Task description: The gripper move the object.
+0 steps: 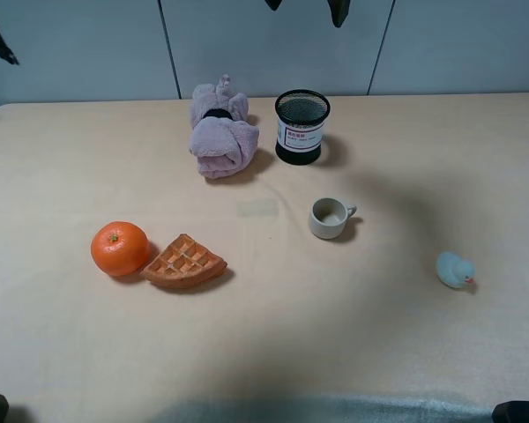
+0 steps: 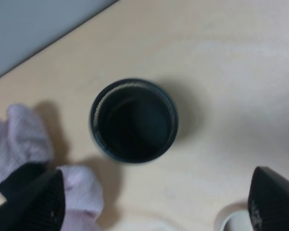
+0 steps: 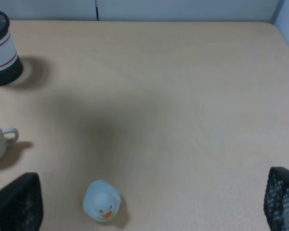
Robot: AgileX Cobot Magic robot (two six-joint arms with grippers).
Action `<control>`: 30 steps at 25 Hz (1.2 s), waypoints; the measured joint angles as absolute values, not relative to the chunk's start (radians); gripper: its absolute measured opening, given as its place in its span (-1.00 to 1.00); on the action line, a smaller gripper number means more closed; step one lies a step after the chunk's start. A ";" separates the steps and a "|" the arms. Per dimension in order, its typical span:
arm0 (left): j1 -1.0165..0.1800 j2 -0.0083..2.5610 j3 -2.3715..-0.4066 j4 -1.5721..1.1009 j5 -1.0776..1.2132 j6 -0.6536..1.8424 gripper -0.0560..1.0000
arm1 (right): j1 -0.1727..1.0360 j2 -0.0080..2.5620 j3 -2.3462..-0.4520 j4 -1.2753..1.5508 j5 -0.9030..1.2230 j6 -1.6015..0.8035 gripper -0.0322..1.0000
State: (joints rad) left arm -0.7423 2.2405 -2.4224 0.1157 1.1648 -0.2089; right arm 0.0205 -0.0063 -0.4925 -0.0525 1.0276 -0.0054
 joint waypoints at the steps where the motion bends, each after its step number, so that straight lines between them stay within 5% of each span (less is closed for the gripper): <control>1: -0.742 2.217 -2.387 0.122 1.165 -0.208 0.55 | 0.020 -0.006 -0.492 -0.052 1.028 -0.005 0.40; 23: -0.714 1.573 -1.669 0.194 1.163 -0.155 0.56 | 0.020 -0.006 -0.492 -0.052 1.028 -0.005 0.40; 30: -0.708 1.340 -1.459 0.205 1.163 -0.122 0.77 | 0.020 -0.006 -0.492 -0.052 1.028 -0.005 0.40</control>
